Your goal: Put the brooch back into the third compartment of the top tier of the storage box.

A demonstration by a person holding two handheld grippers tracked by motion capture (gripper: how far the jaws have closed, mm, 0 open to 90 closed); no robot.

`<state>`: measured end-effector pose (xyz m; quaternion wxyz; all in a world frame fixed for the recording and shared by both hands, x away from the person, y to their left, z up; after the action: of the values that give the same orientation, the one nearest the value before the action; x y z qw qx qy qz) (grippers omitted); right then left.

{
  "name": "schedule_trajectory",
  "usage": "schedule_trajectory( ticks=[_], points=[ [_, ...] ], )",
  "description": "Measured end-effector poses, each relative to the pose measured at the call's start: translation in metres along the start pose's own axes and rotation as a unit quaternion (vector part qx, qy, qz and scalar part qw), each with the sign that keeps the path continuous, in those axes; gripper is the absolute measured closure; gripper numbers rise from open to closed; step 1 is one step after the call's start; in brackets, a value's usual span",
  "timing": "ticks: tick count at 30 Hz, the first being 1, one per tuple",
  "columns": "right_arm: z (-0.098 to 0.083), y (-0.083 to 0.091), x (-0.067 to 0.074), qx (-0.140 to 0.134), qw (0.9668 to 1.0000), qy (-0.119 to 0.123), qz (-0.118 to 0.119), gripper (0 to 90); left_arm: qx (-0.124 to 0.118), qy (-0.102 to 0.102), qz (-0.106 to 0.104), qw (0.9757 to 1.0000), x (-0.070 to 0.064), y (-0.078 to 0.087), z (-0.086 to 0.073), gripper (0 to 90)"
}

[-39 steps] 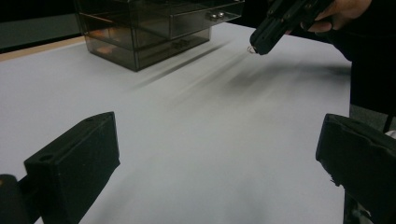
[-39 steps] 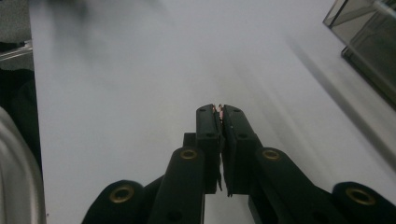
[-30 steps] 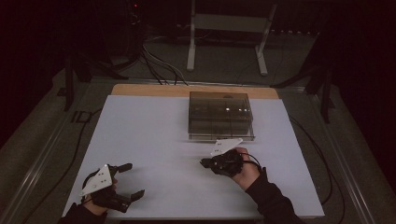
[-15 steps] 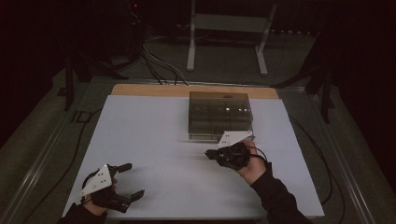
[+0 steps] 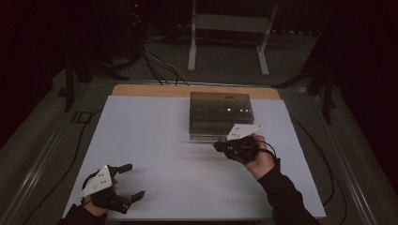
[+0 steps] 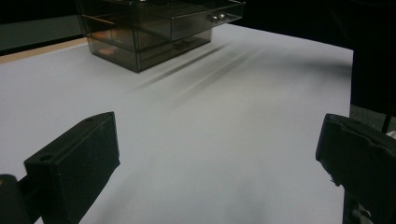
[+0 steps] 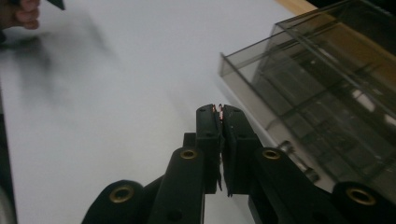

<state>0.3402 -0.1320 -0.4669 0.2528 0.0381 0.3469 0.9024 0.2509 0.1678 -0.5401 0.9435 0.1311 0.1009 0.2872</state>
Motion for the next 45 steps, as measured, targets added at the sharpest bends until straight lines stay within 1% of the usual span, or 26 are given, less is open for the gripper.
schedule_trajectory(
  ticks=[11,12,21,24,28,34,37,40,41,45],
  points=[
    [0.001,0.01,-0.018,-0.002,0.9995,-0.014,-0.027,86.1,0.0,-0.001,0.002,1.0,0.0,0.0,0.0,0.5],
    [0.001,0.012,-0.023,-0.004,0.9993,-0.018,-0.033,86.1,0.0,-0.001,0.002,1.0,0.0,0.0,0.0,0.5],
    [-0.004,0.022,-0.042,-0.008,0.9978,-0.041,-0.052,86.1,-0.001,0.0,0.001,1.0,0.0,0.001,0.0,0.5],
    [-0.005,0.028,-0.049,-0.011,0.9968,-0.05,-0.062,86.1,-0.001,0.0,0.002,1.0,0.0,0.001,0.0,0.5],
    [-0.009,0.035,-0.059,-0.01,0.9956,-0.055,-0.074,86.0,0.001,-0.002,0.003,1.0,0.0,0.0,0.0,0.5],
    [-0.016,0.043,-0.071,-0.01,0.9932,-0.073,-0.091,86.1,0.001,-0.002,0.004,1.0,0.0,0.001,0.0,0.5],
    [-0.02,0.044,-0.077,-0.006,0.992,-0.081,-0.097,86.0,0.0,-0.003,0.004,1.0,0.0,0.001,0.0,0.5],
    [-0.023,0.043,-0.084,-0.008,0.9913,-0.09,-0.096,86.0,0.001,-0.004,0.005,1.0,0.0,0.001,0.0,0.5],
    [-0.023,0.043,-0.084,-0.008,0.9913,-0.09,-0.096,86.0,0.001,-0.004,0.005,1.0,0.0,0.001,0.0,0.5],
    [-0.03,0.041,-0.096,-0.001,0.9886,-0.108,-0.105,86.0,0.0,-0.003,0.005,1.0,0.0,0.001,0.0,0.5]
  ],
)
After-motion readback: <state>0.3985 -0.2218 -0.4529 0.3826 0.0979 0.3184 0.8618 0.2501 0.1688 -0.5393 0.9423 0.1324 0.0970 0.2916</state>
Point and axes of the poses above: each handheld gripper's, and its own axes: y roughly backward along the jaws, z roughly out of its top, x roughly to its left, the point moved 8 cm from there along -y, roughly forward along the jaws, and after that the axes turned 4 degrees about y, right-handed, at the moved point
